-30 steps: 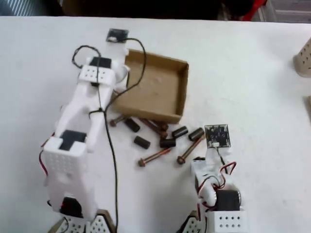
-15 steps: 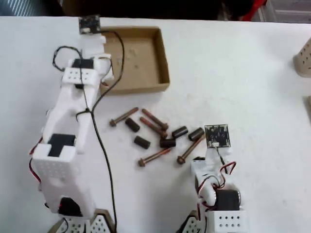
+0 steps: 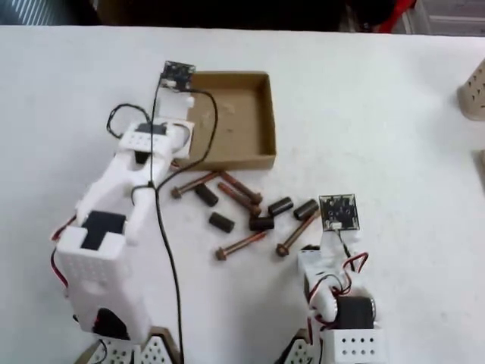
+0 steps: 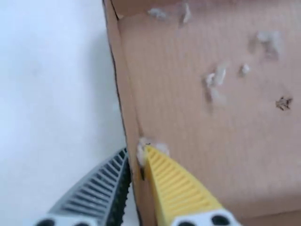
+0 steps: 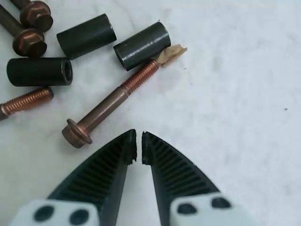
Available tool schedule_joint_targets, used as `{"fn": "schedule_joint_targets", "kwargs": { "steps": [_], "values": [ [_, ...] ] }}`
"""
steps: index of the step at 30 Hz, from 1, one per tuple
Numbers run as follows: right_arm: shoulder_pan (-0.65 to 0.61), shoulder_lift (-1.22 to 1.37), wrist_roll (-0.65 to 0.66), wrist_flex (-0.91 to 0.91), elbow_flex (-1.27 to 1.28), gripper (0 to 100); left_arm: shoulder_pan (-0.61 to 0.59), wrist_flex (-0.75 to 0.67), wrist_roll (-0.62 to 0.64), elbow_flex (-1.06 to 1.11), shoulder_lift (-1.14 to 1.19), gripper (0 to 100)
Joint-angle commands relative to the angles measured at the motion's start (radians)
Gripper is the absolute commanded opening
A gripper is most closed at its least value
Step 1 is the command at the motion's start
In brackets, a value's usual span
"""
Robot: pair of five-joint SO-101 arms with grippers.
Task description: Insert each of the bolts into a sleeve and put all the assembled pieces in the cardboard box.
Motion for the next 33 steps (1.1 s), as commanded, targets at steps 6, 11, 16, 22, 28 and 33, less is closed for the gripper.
{"fn": "schedule_joint_targets", "kwargs": {
  "steps": [6, 11, 16, 22, 28, 33],
  "values": [
    [0.007, -0.01, 0.009, -0.01, 0.003, 1.8, 0.087, -0.018, -0.15, 0.087, -0.128, 2],
    [0.007, -0.01, 0.009, -0.01, 0.003, 1.8, 0.113, -0.029, -0.132, 0.199, -0.249, 2],
    [0.007, -0.01, 0.009, -0.01, 0.003, 1.8, 0.041, -0.08, -0.02, 0.204, -0.275, 2],
    [0.007, -0.01, 0.009, -0.01, 0.003, 1.8, 0.019, -0.1, -0.006, 0.21, -0.275, 2],
    [0.007, -0.01, 0.009, -0.01, 0.003, 1.8, 0.018, -0.224, -0.005, 0.215, -0.269, 2],
    [0.007, -0.01, 0.009, -0.01, 0.003, 1.8, 0.018, -0.345, -0.005, 0.206, -0.16, 2]
  ]
}}
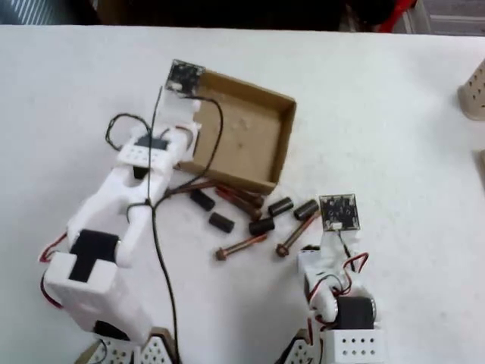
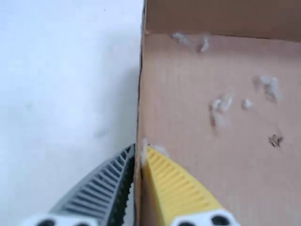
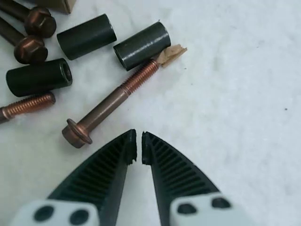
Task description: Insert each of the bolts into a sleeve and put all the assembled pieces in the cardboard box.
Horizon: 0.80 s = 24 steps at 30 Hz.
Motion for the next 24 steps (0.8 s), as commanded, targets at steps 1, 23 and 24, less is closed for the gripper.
{"fn": "schedule_joint_targets", "kwargs": {
  "steps": [1, 23, 24],
  "values": [
    [0.007, -0.01, 0.009, -0.01, 0.003, 1.8, -0.012, -0.112, 0.009, -0.018, 0.05, 2],
    [0.008, -0.01, 0.009, -0.015, 0.003, 1.8, -0.147, 0.155, 0.316, -0.058, -0.073, 21],
    [0.008, -0.01, 0.009, -0.016, 0.003, 1.8, -0.154, 0.155, 0.321, -0.058, -0.074, 21]
  ]
}}
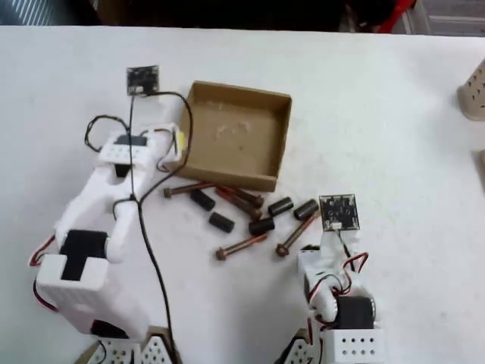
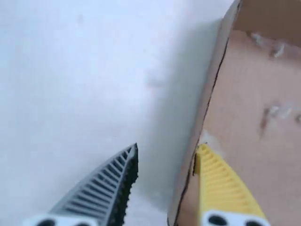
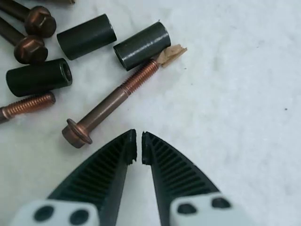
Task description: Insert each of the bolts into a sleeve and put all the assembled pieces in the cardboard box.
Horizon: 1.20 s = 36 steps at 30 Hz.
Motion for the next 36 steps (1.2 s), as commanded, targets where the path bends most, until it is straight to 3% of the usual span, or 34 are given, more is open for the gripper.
{"fn": "schedule_joint_targets", "kwargs": {
  "steps": [1, 10, 20, 29, 34, 36],
  "values": [
    [0.008, -0.01, 0.009, -0.018, 0.003, 1.8, -0.045, 0.008, 0.032, -0.058, -0.073, 21],
    [0.033, -0.01, 0.009, -0.018, 0.0, 1.8, 0.059, 0.276, 0.026, -0.021, -0.315, 21],
    [0.028, -0.01, 0.009, -0.018, 0.003, 1.8, 0.315, 0.098, -0.107, 0.29, -0.598, 21],
    [0.028, -0.01, 0.009, -0.013, 0.003, 1.8, 0.533, 0.014, -0.11, 0.313, -0.519, 21],
    [0.028, -0.01, 0.009, -0.013, 0.003, 1.8, 0.588, 0.037, -0.11, 0.269, -0.493, 2],
    [0.028, -0.01, 0.009, -0.013, 0.003, 1.8, 0.591, 0.087, -0.11, 0.236, -0.493, 4]
  ]
}}
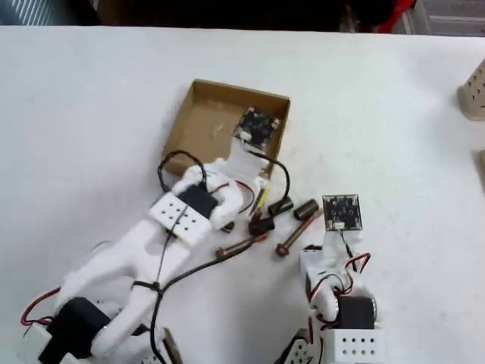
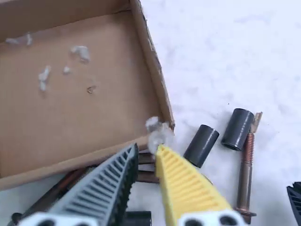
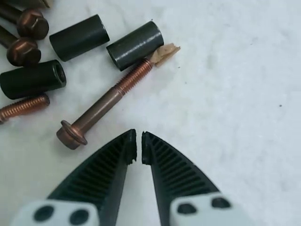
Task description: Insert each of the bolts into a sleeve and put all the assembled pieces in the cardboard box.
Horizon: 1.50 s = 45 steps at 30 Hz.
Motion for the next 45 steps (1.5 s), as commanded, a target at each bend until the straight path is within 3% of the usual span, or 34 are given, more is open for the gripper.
{"fn": "schedule_joint_targets", "kwargs": {
  "steps": [1, 10, 21, 31, 34, 40, 45],
  "values": [
    [0.005, -0.01, 0.009, -0.013, 0.003, 1.8, 0.027, 0.066, -0.012, -0.094, 0.002, 5],
    [0.004, -0.01, 0.009, -0.015, 0.003, 1.8, 0.042, 0.132, -0.008, -0.089, 0.028, 2],
    [0.004, -0.01, 0.009, -0.015, 0.003, 1.8, -0.007, 0.132, -0.006, -0.345, 0.404, 2],
    [-0.024, -0.01, 0.009, -0.013, 0.003, 1.8, -0.033, 0.068, -0.005, -0.368, 0.415, 2],
    [-0.024, -0.01, 0.009, -0.018, 0.003, 1.8, -0.036, 0.107, -0.011, -0.362, 0.381, 2],
    [0.005, -0.01, 0.017, -0.097, -0.002, 1.9, -0.018, 0.338, -0.014, -0.333, 0.13, 2],
    [0.062, -0.01, 0.292, -0.114, 0.002, 1.9, -0.113, 0.304, -0.015, -0.161, -0.104, 2]
  ]
}}
